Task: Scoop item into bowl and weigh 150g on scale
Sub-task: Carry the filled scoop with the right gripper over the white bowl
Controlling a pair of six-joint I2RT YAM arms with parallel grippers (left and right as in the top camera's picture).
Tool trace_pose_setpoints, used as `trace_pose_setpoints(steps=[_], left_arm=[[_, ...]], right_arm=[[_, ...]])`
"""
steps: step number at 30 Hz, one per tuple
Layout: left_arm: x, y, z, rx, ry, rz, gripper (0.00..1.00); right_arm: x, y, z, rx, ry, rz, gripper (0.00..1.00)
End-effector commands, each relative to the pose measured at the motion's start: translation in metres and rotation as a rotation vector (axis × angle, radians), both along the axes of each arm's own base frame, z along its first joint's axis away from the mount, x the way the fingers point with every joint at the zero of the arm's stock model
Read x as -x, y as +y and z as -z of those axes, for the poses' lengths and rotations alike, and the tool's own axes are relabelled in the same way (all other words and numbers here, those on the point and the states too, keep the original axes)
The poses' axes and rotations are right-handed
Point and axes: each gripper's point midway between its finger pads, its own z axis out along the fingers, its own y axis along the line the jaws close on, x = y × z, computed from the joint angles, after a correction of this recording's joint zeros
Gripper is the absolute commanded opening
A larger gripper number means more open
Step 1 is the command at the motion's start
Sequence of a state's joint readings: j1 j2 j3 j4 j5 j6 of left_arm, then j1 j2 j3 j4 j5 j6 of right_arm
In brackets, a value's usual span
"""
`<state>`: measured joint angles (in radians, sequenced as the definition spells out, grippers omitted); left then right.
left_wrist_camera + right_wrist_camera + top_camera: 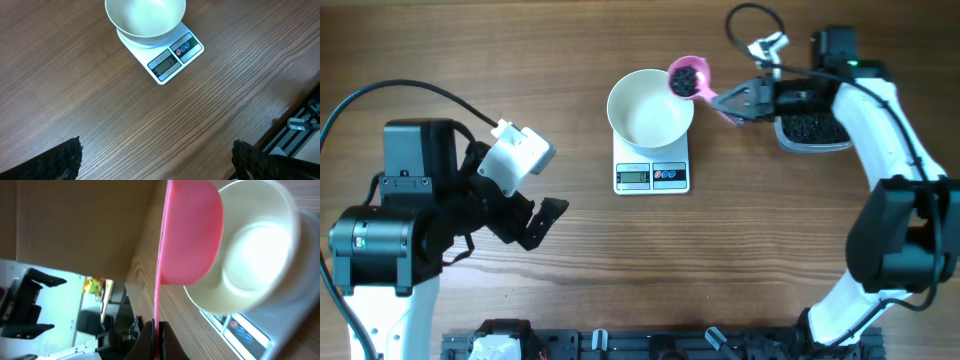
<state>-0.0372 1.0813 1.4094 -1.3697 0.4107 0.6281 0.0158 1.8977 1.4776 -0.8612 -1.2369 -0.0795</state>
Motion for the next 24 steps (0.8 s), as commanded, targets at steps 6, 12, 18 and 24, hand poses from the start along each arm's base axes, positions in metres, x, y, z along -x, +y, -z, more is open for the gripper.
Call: trace_pose_setpoints(steps=[6, 12, 18, 24], left_arm=[[0.000, -0.001, -0.006, 0.005, -0.024, 0.016, 1.00], [0.000, -0.001, -0.006, 0.005, -0.024, 0.016, 1.00], [0.000, -0.001, -0.006, 0.005, -0.024, 0.016, 1.00], [0.000, -0.001, -0.006, 0.005, -0.024, 0.016, 1.00]], right_arm=[[-0.002, 0.039, 0.031, 0.300, -0.180, -0.057, 0.05], [-0.004, 0.045, 0.049, 0.456, -0.250, -0.070, 0.04], [-0.010, 0.042, 0.057, 0.596, -0.311, -0.058, 0.05], [-0.028, 0.032, 0.039, 0.764, -0.441, 0.026, 0.05]])
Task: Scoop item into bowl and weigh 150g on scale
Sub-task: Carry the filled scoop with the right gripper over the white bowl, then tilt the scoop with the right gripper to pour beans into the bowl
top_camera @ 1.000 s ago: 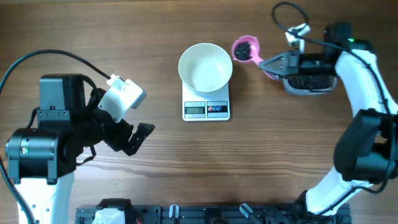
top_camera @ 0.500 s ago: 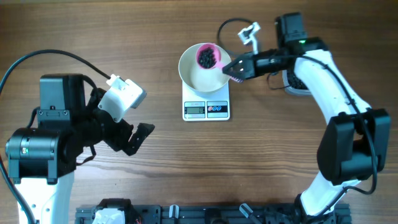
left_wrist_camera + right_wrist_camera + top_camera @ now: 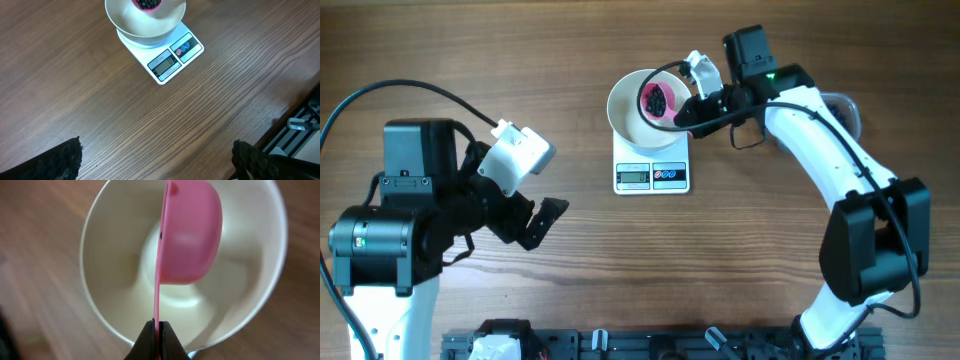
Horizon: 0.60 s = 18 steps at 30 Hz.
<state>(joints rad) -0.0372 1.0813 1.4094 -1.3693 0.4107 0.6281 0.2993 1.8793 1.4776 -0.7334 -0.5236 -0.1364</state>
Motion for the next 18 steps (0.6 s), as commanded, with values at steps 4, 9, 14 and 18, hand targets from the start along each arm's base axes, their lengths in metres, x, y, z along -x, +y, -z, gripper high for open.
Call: trace_pose_setpoints(steps=[4, 9, 14, 18], left_arm=[[0.000, -0.001, -0.006, 0.005, -0.024, 0.016, 1.00], [0.000, -0.001, -0.006, 0.005, -0.024, 0.016, 1.00], [0.000, -0.001, -0.006, 0.005, -0.024, 0.016, 1.00], [0.000, -0.001, -0.006, 0.005, -0.024, 0.016, 1.00]], right_arm=[[-0.020, -0.018, -0.037, 0.195, -0.231, 0.043, 0.05], [-0.017, -0.014, -0.035, 0.267, -0.265, 0.026, 0.05], [-0.014, -0.006, -0.033, 0.348, -0.308, -0.005, 0.05], [-0.014, -0.007, -0.032, 0.412, -0.337, -0.009, 0.05]])
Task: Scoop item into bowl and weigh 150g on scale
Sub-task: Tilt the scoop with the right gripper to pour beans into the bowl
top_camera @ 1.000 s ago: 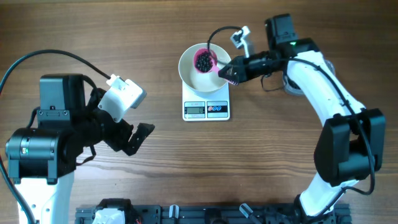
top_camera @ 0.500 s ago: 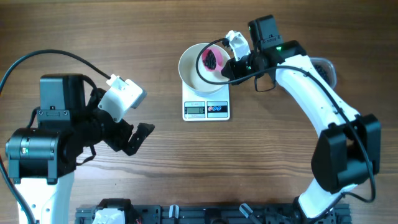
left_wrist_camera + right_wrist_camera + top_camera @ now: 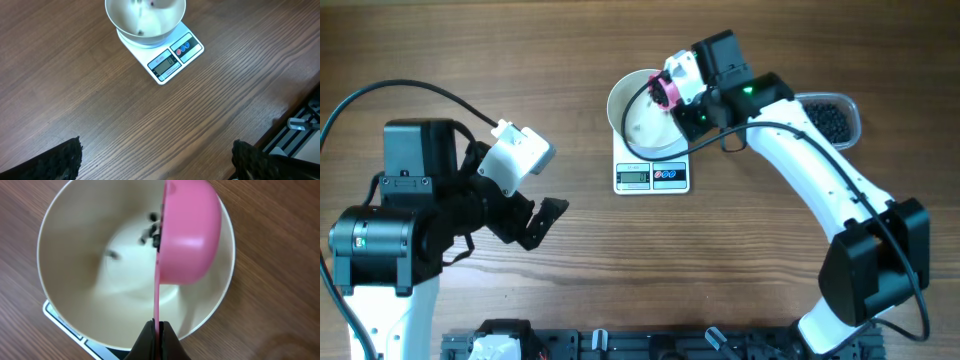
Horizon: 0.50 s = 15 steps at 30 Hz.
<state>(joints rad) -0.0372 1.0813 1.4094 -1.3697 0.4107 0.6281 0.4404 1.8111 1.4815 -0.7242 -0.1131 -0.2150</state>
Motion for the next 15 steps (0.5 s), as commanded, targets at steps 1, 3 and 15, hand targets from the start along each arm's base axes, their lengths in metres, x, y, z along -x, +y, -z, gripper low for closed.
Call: trace_pose_setpoints(steps=[1, 3, 15], left_arm=[[0.000, -0.001, -0.006, 0.005, -0.024, 0.016, 1.00], [0.000, -0.001, -0.006, 0.005, -0.024, 0.016, 1.00], [0.000, -0.001, -0.006, 0.005, -0.024, 0.016, 1.00]], right_arm=[[-0.008, -0.006, -0.020, 0.090, -0.102, -0.005, 0.05], [-0.007, -0.004, -0.020, 0.094, -0.104, -0.009, 0.04], [-0.006, -0.011, -0.050, 0.098, -0.180, 0.013, 0.05]])
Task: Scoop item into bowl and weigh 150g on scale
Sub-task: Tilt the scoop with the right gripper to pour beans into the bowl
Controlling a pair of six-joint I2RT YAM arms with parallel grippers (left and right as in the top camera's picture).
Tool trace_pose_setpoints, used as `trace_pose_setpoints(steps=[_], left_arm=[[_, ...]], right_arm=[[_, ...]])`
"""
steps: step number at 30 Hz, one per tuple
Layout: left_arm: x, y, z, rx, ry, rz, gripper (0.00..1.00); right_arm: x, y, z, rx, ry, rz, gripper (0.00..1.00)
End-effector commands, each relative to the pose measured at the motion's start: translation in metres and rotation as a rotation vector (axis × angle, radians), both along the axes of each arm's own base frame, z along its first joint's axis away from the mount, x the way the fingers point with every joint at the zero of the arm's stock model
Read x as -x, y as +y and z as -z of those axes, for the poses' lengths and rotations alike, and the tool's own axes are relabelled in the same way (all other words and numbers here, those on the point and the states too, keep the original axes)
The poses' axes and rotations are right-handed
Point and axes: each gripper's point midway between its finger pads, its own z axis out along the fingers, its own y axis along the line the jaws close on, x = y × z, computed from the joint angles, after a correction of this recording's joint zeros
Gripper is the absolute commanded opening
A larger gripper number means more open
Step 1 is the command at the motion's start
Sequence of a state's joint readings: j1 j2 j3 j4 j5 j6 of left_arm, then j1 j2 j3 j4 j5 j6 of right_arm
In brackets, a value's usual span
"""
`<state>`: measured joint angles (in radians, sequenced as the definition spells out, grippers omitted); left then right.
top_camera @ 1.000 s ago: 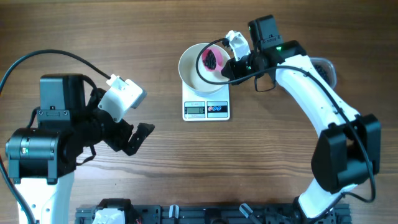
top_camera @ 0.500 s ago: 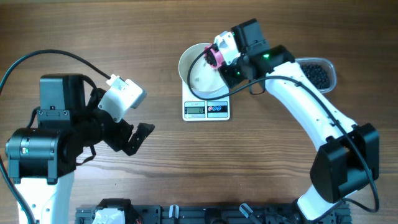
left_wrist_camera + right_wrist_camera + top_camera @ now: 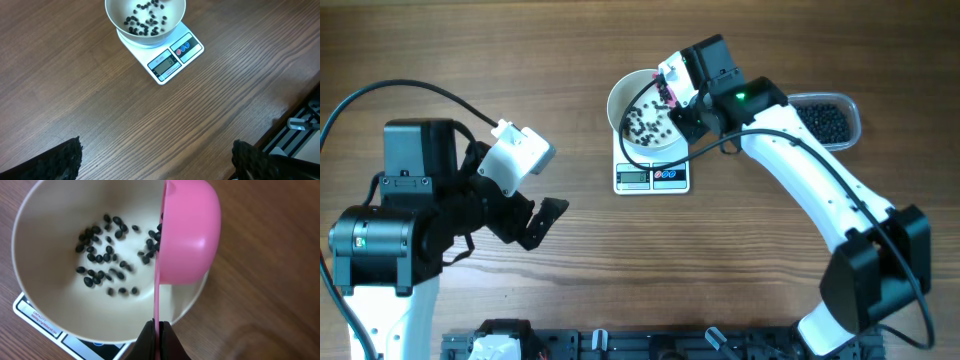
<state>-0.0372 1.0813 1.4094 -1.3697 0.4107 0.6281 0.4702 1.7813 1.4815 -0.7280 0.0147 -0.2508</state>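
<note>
A white bowl [image 3: 632, 99] stands on the white digital scale [image 3: 652, 176], and loose black beans [image 3: 104, 255] lie scattered inside it. My right gripper [image 3: 156, 326] is shut on the thin handle of a pink scoop [image 3: 189, 235], which is tipped on its side over the bowl's right rim [image 3: 671, 88]. The bowl with beans [image 3: 145, 20] and scale [image 3: 172, 57] also show at the top of the left wrist view. My left gripper [image 3: 540, 222] hangs open over bare table at the left, far from the scale.
A clear tray of black beans [image 3: 828, 120] sits at the back right, behind the right arm. A black rail with clips [image 3: 620, 345] runs along the table's front edge.
The scoop has tipped further over the bowl's right rim, and many more black beans now lie in the bowl. The left arm has not moved.
The right gripper held the bean-filled pink scoop between tray and bowl. Then the scoop was over the bowl, still full. Then it was tipped with a few beans dropping, and now a scatter of beans lies in the bowl.
</note>
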Motion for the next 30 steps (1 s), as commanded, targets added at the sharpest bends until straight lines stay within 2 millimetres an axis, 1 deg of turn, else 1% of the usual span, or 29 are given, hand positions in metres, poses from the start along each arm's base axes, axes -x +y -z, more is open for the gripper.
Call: trace_pose_setpoints(steps=[1, 3, 7, 9, 12, 14, 17, 21, 27, 30], left_arm=[[0.000, -0.001, -0.006, 0.005, -0.024, 0.016, 1.00], [0.000, -0.001, -0.006, 0.005, -0.024, 0.016, 1.00], [0.000, -0.001, -0.006, 0.005, -0.024, 0.016, 1.00], [0.000, -0.001, -0.006, 0.005, -0.024, 0.016, 1.00], [0.000, -0.001, -0.006, 0.005, -0.024, 0.016, 1.00], [0.000, -0.001, -0.006, 0.005, -0.024, 0.016, 1.00], [0.000, -0.001, -0.006, 0.005, -0.024, 0.016, 1.00], [0.000, -0.001, -0.006, 0.005, -0.024, 0.016, 1.00], [0.000, -0.001, -0.006, 0.005, -0.024, 0.016, 1.00], [0.000, -0.001, -0.006, 0.005, -0.024, 0.016, 1.00]], right_arm=[[-0.003, -0.003, -0.041, -0.009, -0.103, 0.004, 0.05], [-0.001, -0.004, -0.040, -0.009, -0.094, 0.007, 0.05], [0.011, 0.001, -0.032, 0.015, -0.055, -0.015, 0.05], [0.010, -0.002, -0.032, 0.049, -0.068, -0.005, 0.05], [0.004, -0.015, -0.036, 0.143, -0.125, 0.043, 0.04], [0.003, -0.018, -0.038, 0.184, -0.146, 0.039, 0.05], [0.005, -0.012, -0.037, 0.165, -0.138, 0.024, 0.05], [0.013, 0.005, -0.034, 0.066, -0.089, -0.009, 0.04], [0.019, 0.016, -0.034, 0.011, -0.059, -0.045, 0.04], [0.022, 0.016, -0.031, 0.035, -0.054, -0.054, 0.05]])
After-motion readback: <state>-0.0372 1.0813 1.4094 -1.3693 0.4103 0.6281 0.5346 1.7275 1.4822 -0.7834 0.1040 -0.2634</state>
